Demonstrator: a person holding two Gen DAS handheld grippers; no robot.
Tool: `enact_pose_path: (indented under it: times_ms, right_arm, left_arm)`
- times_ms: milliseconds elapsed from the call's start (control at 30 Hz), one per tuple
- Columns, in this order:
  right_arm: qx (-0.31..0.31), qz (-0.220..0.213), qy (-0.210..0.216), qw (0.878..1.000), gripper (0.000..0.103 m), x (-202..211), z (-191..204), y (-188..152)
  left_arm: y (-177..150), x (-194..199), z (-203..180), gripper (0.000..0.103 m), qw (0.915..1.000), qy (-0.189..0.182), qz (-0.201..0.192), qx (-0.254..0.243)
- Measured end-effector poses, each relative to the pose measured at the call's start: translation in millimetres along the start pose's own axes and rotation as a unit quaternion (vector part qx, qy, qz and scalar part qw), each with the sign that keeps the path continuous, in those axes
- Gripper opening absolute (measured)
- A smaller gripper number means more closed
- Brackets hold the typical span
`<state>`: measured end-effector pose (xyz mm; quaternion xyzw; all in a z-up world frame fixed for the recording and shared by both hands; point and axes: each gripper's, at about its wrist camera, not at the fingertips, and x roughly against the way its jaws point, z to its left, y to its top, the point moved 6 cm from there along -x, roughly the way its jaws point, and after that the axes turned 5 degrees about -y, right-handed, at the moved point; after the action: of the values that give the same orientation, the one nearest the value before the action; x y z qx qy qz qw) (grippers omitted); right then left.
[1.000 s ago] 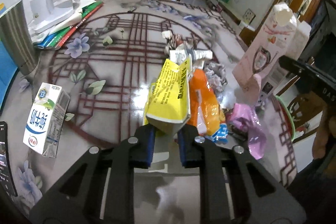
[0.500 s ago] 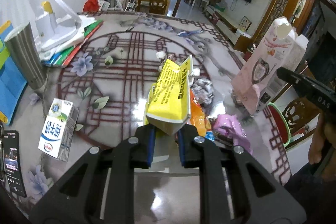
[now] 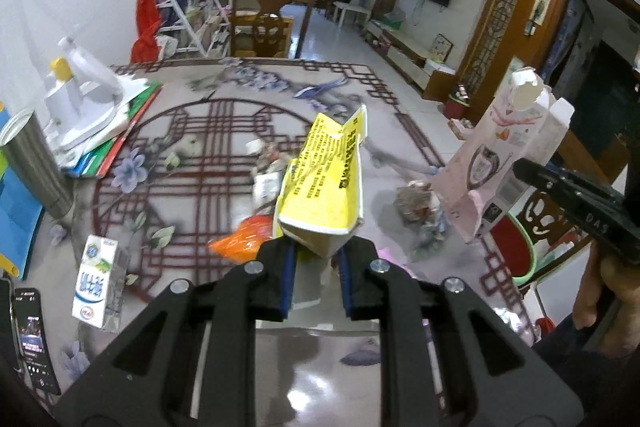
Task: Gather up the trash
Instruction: 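Carry the yellow bag and white Glico cone wrapper to the red bin, open both tools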
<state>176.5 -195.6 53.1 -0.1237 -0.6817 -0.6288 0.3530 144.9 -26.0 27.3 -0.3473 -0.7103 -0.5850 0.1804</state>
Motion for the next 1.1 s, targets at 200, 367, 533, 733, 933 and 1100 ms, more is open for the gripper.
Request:
enact_pose_path:
  times_ms: [200,367,533,733,933,1100]
  right_arm:
    - [-0.025,-0.007,-0.021,0.999,0.018,17,-38,-5]
    - [-0.044,-0.006,-0.047,0.998,0.018,29,-75,-14]
    - [-0.075,-0.007,-0.069,0.995,0.018,43,-118,-25]
    - [-0.101,-0.012,-0.1,0.99,0.018,59,-163,-35]
    - [-0.125,-0.013,-0.138,0.983,0.018,76,-215,-44]
    - [-0.148,-0.014,-0.162,0.976,0.018,87,-251,-54]
  left_arm:
    - [9,-15,-40,0.017,0.9993,-0.031,0.005,-0.019]
    - [14,-31,-83,0.017,0.9973,-0.06,0.011,-0.041]
    - [18,-50,-133,0.017,0.9931,-0.093,0.022,-0.068]
    - [22,-71,-188,0.017,0.9866,-0.129,0.033,-0.095]
    - [20,-94,-240,0.017,0.9786,-0.161,0.046,-0.12]
    - [14,-115,-279,0.017,0.9707,-0.185,0.063,-0.14]
